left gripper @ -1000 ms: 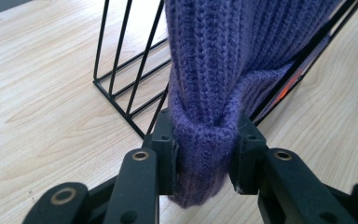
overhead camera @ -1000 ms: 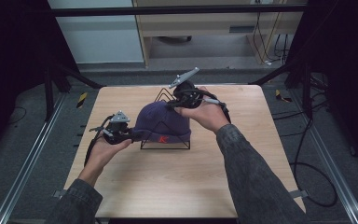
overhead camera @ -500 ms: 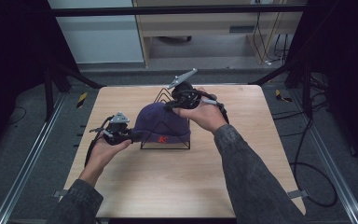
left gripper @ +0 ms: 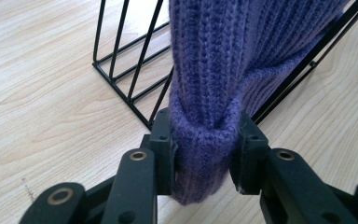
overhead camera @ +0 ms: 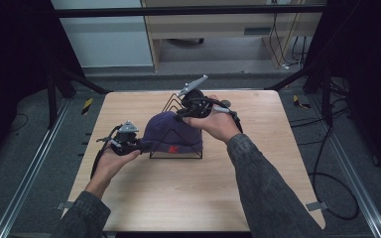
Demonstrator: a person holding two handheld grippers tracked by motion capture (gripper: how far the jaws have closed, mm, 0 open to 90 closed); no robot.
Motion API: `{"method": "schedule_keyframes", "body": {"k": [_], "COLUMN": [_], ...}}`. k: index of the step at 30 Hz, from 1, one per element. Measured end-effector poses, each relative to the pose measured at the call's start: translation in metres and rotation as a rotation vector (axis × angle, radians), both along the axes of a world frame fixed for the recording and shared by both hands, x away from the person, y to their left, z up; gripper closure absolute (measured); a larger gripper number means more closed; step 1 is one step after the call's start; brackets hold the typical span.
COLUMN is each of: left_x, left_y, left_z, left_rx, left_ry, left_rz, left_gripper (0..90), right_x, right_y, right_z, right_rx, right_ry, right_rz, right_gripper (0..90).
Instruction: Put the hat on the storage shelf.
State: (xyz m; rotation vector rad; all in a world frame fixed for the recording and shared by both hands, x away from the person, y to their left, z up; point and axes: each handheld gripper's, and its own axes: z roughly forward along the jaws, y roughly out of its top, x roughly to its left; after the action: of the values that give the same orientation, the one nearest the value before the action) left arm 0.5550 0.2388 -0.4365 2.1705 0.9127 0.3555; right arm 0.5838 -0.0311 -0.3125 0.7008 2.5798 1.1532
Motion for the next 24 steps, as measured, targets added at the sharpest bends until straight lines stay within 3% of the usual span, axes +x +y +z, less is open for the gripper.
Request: {"method": "schedule_keyframes", "body": {"k": [4,17,24], "left_x": [0.001,0.003,-0.001], "left_y": [-0.001,-0.002,0.005], "left_z": [-0.003,-0.007,-0.015], "left_rx": [0.005,0.023,0.007], "left_ry": [0.008,0.026,0.035], "left_rz": [0.004,0.005,0.042], "left_gripper": [65.1,61.2,57.6], "right_x": [-0.001,-0.003,-0.004], "right_y": [-0.003,-0.014,-0.022], "right_z": [0.002,0.011,0.011], "right_rx": [0.007,0.037,0.037], "right_ry": [-0.009,-0.036,-0.035], "right_rz": [-0.012,-0.05,-0.063], "right_gripper": [68.7,65.0,63.7]}}
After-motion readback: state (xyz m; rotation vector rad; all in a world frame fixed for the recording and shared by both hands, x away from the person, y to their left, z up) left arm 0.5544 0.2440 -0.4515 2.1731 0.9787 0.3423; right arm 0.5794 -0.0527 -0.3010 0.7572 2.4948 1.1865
